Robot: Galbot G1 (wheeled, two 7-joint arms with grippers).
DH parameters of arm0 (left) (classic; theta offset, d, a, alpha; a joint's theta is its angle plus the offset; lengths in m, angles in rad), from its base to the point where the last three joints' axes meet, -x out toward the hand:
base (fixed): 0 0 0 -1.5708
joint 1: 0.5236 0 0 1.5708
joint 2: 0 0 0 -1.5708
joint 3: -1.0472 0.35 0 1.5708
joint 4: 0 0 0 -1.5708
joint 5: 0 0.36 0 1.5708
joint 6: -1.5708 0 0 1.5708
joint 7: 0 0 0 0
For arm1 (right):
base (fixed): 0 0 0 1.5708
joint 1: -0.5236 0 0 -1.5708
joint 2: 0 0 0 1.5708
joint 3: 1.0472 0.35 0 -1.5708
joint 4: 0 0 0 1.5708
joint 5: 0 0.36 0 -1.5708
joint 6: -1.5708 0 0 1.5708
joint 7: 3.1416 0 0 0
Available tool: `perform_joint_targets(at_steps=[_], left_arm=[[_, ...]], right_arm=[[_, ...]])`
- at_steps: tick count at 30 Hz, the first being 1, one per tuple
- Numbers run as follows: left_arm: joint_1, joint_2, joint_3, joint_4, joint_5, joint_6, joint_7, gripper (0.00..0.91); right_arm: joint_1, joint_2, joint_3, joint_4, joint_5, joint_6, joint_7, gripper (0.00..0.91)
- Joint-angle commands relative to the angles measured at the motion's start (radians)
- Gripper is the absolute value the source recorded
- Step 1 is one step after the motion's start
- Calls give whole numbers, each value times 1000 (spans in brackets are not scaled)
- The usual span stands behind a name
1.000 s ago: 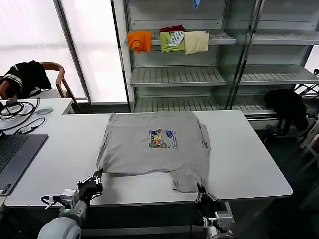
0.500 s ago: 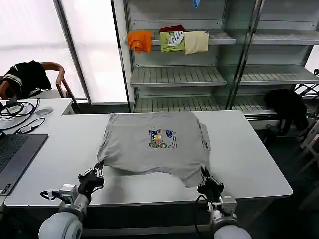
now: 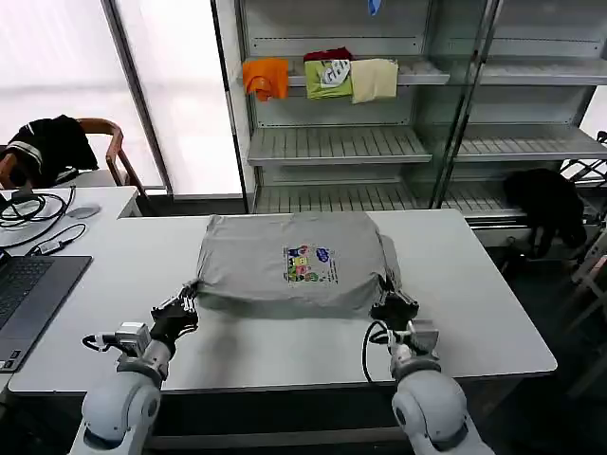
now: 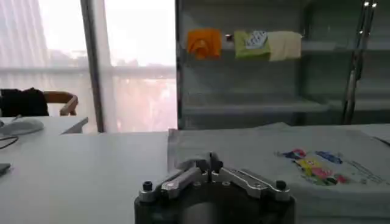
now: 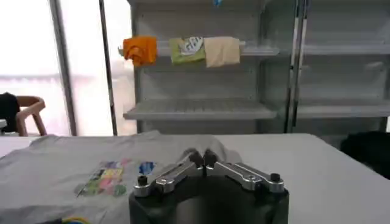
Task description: Fold and organize the clothes.
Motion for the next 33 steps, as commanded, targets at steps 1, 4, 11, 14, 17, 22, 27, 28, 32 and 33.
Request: perform_joint_targets(at_steps=[1, 4, 11, 14, 17, 22, 27, 28, 32, 33], left_arm=[[-127, 7, 13, 116, -15, -2, 0, 10], [-163, 12, 26, 166, -16, -7, 1, 10], [-232, 13, 53, 283, -17, -21, 4, 20], [-253, 14, 64, 309, -17, -21, 3, 10], [-274, 17, 74, 330, -17, -18, 2, 10], [-306, 19, 85, 386, -17, -17, 1, 10], [-329, 20, 100, 434, -15, -13, 1, 10], [-334, 20, 105, 441, -14, -12, 0, 10], [-353, 26, 122, 459, -16, 1, 1, 242], [-357, 28, 125, 464, -15, 2, 1, 625]], right_arm=[[124, 8, -1, -89, -1, -7, -2, 0], [167, 21, 0, -138, 0, -7, -7, 0], [234, 54, -3, -253, -1, -4, -23, 0], [256, 64, -4, -289, -1, -3, -28, 0], [274, 76, -5, -324, -1, -2, -33, 0], [304, 95, -6, -394, -1, 1, -45, 0], [329, 109, -9, -467, 0, 5, -50, 0], [336, 112, -8, -480, 0, 6, -52, 0], [355, 124, -10, -522, 0, 8, -59, 161], [359, 127, -9, -530, 0, 9, -58, 443]])
